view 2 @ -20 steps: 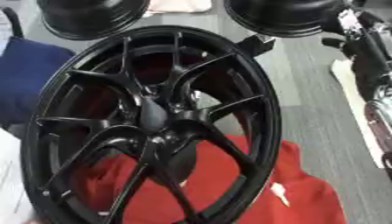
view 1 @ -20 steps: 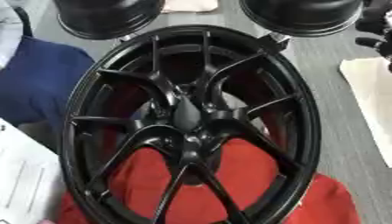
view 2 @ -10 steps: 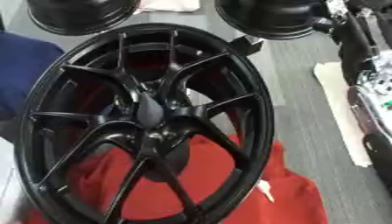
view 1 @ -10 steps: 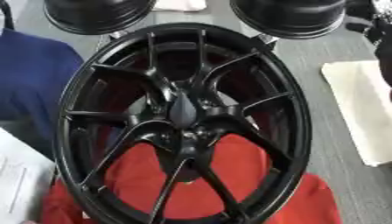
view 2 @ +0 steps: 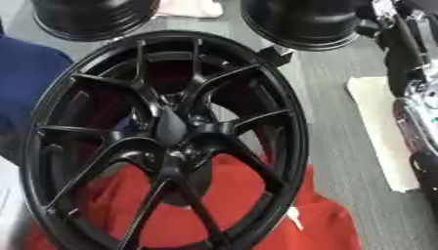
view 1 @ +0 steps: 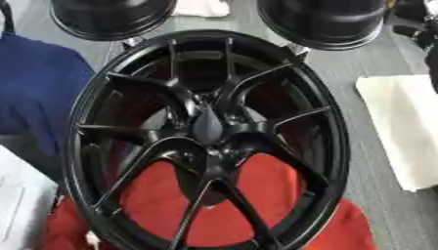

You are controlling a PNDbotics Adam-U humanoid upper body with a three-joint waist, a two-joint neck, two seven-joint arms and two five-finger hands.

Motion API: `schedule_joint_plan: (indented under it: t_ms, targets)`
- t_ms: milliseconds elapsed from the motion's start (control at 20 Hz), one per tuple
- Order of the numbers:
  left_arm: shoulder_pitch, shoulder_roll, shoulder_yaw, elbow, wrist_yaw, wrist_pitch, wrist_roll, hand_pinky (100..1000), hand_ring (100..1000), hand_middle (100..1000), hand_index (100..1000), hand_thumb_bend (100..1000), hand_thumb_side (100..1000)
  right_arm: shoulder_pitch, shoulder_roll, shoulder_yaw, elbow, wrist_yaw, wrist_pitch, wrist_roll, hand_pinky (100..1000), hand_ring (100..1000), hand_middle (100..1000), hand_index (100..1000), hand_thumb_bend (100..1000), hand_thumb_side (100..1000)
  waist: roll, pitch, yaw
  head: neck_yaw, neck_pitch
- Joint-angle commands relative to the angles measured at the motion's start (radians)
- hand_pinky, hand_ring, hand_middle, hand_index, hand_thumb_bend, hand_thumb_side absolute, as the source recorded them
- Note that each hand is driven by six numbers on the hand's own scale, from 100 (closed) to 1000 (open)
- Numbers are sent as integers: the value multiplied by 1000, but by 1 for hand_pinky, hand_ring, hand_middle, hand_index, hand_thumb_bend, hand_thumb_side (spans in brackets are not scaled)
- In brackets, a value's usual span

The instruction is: Pull the pin out of the wheel hub.

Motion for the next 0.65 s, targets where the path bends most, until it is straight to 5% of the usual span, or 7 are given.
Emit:
schedule_joint_plan:
  t_ms: [50,100,150,200,650]
  targets:
    - [9,-44,-2,-173,78,11,102,806,775,670,706,255,632,-16,-37,-16,-26,-2,-3,-5,814,834,674,725,100,663,1,-23,-2,8,-11]
    - [16,-77,-10,-230,104,21,137,806,774,669,707,254,634,-18,-37,-16,-27,-3,-3,-5,814,834,674,725,100,664,0,-22,-3,10,-13]
    - [20,-111,-19,-281,127,32,165,803,770,662,707,351,457,-21,-36,-16,-27,-3,-3,-5,813,835,674,725,100,662,-2,-20,-4,11,-15]
    - [27,-146,-31,-329,144,46,186,803,770,664,708,252,645,-23,-36,-15,-28,-4,-2,-5,813,835,674,725,100,664,-3,-19,-6,13,-18]
    - [84,-369,-69,-473,149,122,288,801,768,663,707,245,671,-41,-34,-13,-40,2,-3,-2,812,834,674,724,100,657,-15,-11,-22,32,-34]
